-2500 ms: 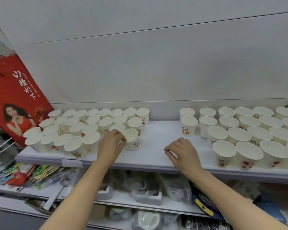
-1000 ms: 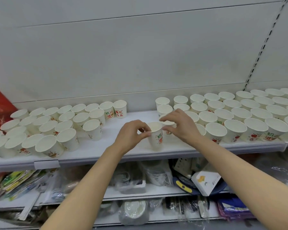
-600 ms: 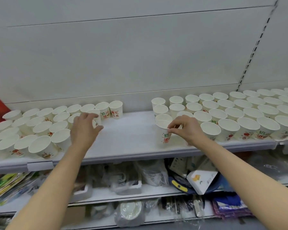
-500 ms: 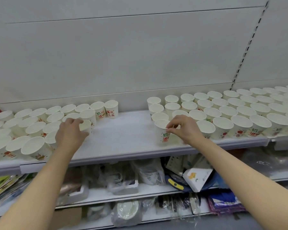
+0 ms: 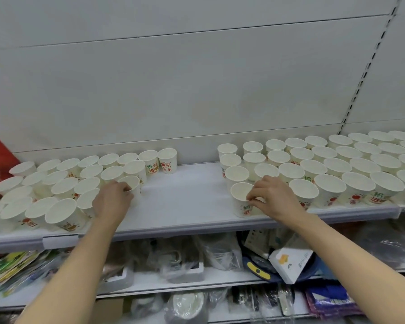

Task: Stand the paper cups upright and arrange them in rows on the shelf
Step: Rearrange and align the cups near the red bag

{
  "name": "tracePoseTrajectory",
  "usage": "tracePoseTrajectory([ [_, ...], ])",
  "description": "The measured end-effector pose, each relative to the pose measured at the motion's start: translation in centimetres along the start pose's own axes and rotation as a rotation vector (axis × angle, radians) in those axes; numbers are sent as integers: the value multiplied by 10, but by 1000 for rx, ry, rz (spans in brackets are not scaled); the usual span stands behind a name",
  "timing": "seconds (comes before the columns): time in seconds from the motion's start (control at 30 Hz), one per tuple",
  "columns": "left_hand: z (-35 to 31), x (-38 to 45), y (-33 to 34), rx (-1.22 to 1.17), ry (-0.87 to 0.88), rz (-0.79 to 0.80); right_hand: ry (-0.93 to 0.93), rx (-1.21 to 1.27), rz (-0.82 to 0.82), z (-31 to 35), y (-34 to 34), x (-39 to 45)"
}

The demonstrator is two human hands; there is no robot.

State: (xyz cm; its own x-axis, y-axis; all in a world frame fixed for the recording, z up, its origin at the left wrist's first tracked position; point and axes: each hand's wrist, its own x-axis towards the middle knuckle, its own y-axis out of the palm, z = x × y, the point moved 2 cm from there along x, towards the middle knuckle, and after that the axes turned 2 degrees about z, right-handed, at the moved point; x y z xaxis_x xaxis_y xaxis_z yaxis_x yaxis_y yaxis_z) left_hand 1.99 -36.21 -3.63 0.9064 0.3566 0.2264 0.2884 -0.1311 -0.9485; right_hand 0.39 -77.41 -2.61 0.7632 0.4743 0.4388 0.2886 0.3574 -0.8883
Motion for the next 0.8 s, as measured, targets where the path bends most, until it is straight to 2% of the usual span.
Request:
tracePoseTrajectory([
  [0.23, -1, -1, 0, -17, 15, -17, -27, 38, -14, -4, 0, 0],
  [0.4, 1, -1, -4, -54, 7, -38, -58, 77, -218, 11, -3, 24],
  [0.5, 7, -1, -3, -61, 48, -83, -113, 63, -287, 33, 13, 63],
  [0.63, 9, -1, -5, -81, 128, -121, -119, 81, -243, 66, 56, 129],
  [0.8, 17, 4, -9, -116, 203, -83, 33, 138, -105, 92, 108, 203],
])
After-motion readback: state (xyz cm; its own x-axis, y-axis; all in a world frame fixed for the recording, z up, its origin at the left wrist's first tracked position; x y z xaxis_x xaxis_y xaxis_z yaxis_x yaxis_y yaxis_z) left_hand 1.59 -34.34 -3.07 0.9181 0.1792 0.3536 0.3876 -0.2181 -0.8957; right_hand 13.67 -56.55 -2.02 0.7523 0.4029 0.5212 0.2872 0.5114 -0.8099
